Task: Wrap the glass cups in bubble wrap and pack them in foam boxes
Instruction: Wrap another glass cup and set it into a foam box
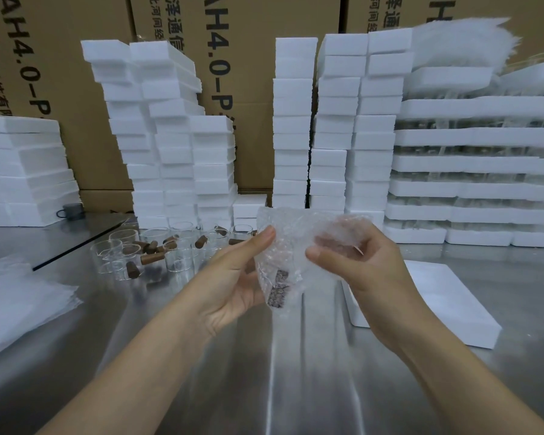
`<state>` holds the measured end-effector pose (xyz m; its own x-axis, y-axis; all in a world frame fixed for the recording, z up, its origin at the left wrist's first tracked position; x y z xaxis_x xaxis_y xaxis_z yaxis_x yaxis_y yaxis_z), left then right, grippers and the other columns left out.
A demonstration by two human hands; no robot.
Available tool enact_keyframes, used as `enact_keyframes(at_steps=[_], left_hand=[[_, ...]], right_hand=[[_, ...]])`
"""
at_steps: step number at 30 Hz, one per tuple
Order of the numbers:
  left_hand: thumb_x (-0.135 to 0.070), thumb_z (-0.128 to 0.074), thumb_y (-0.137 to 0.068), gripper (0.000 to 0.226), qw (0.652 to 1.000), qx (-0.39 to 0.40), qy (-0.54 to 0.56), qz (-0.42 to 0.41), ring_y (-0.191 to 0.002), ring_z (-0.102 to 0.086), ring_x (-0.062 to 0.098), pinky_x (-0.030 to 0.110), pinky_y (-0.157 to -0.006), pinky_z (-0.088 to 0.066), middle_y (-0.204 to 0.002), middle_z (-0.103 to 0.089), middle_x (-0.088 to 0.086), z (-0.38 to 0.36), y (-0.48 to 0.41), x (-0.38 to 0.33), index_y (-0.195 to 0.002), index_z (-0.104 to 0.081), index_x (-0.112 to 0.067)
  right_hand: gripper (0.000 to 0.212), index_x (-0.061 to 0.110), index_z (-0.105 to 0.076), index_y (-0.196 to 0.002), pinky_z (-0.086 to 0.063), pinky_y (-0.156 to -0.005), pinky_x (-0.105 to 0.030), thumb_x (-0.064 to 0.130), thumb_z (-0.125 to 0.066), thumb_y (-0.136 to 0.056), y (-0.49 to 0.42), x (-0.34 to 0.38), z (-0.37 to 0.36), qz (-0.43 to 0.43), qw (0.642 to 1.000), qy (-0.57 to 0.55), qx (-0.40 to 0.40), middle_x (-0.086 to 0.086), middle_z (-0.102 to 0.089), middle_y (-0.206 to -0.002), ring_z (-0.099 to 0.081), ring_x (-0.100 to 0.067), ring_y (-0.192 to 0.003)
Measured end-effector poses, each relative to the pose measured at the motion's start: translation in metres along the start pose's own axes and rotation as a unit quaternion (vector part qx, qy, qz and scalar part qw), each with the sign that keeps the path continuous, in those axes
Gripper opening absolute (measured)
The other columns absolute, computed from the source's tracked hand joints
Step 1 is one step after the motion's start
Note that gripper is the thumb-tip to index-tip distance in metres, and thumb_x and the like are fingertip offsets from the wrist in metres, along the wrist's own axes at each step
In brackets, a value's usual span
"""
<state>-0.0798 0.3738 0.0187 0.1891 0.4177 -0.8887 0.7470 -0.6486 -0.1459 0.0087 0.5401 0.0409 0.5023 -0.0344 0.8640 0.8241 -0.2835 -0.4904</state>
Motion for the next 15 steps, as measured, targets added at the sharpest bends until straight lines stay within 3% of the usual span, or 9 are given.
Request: enact_keyframes(at_steps=[2, 5, 7, 10, 13, 15], left_hand=[[-0.033, -0.077, -0.093, 0.031, 1.0, -0.005, 0.003, 0.009, -0.116, -0.076, 0.033, 0.051, -0.092, -0.065, -0.128, -0.076, 0.018, 0.001, -0.001, 0.002, -0.115, -0.084, -0.012], [-0.036, -0.081, -0.089, 0.037, 0.999, 0.002, 0.012, 0.036, -0.122, -0.073, 0.035, 0.05, -0.093, -0.065, -0.134, -0.073, 0.019, -0.001, -0.001, 0.007, -0.118, -0.083, -0.013], [-0.039, -0.084, -0.084, 0.045, 0.998, 0.014, 0.023, 0.058, -0.124, -0.072, 0.035, 0.048, -0.09, -0.065, -0.137, -0.072, 0.018, -0.005, -0.001, 0.011, -0.122, -0.082, -0.014], [-0.038, -0.084, -0.084, 0.047, 0.995, 0.021, 0.055, 0.076, -0.125, -0.071, 0.037, 0.051, -0.091, -0.064, -0.138, -0.071, 0.02, -0.006, -0.002, 0.016, -0.121, -0.081, -0.01], [-0.037, -0.078, -0.094, 0.048, 0.995, -0.004, 0.066, 0.07, -0.125, -0.071, 0.036, 0.052, -0.104, -0.059, -0.138, -0.071, 0.021, 0.001, -0.004, 0.018, -0.129, -0.077, -0.005], [-0.036, -0.076, -0.094, 0.055, 0.996, -0.027, 0.06, 0.056, -0.127, -0.07, 0.037, 0.054, -0.11, -0.055, -0.138, -0.071, 0.022, 0.006, -0.006, 0.017, -0.139, -0.069, -0.004]], right_hand=[[0.033, 0.021, -0.07, -0.101, -0.057, -0.082, -0.018, 0.009, -0.09, -0.079, 0.002, 0.006, -0.003, 0.038, 0.996, 0.079, 0.001, 0.007, -0.078, -0.098, -0.075, -0.008, -0.098], [0.027, 0.024, -0.065, -0.091, -0.048, -0.079, -0.016, 0.003, -0.082, -0.085, 0.005, 0.009, -0.007, 0.115, 0.968, 0.223, -0.003, 0.008, -0.069, -0.087, -0.067, -0.011, -0.083], [0.036, 0.026, -0.065, -0.089, -0.042, -0.077, -0.013, -0.006, -0.079, -0.081, 0.009, 0.012, -0.011, 0.179, 0.935, 0.305, -0.012, 0.01, -0.064, -0.089, -0.062, -0.012, -0.085], [0.042, 0.021, -0.072, -0.093, -0.046, -0.081, -0.014, -0.017, -0.073, -0.074, 0.013, 0.012, -0.016, 0.232, 0.905, 0.356, 0.003, 0.013, -0.064, -0.096, -0.063, -0.008, -0.094], [0.028, 0.03, -0.078, -0.099, -0.04, -0.092, -0.01, 0.009, -0.078, -0.081, 0.014, 0.007, -0.018, 0.22, 0.887, 0.406, 0.013, 0.018, -0.059, -0.109, -0.056, -0.004, -0.109], [0.018, 0.042, -0.079, -0.097, -0.033, -0.096, -0.005, 0.038, -0.073, -0.081, 0.013, 0.002, -0.018, 0.156, 0.908, 0.388, 0.021, 0.024, -0.051, -0.124, -0.046, 0.002, -0.122]])
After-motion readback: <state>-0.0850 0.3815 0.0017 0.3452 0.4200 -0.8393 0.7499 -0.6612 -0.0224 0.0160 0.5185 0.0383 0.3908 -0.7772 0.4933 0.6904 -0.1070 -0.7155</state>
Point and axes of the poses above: each hand's wrist, its own y-axis away from the middle knuckle, its own z-axis out of the back of the hand, x = y × z, the point moved 6 cm from there along -y, towards the middle knuckle
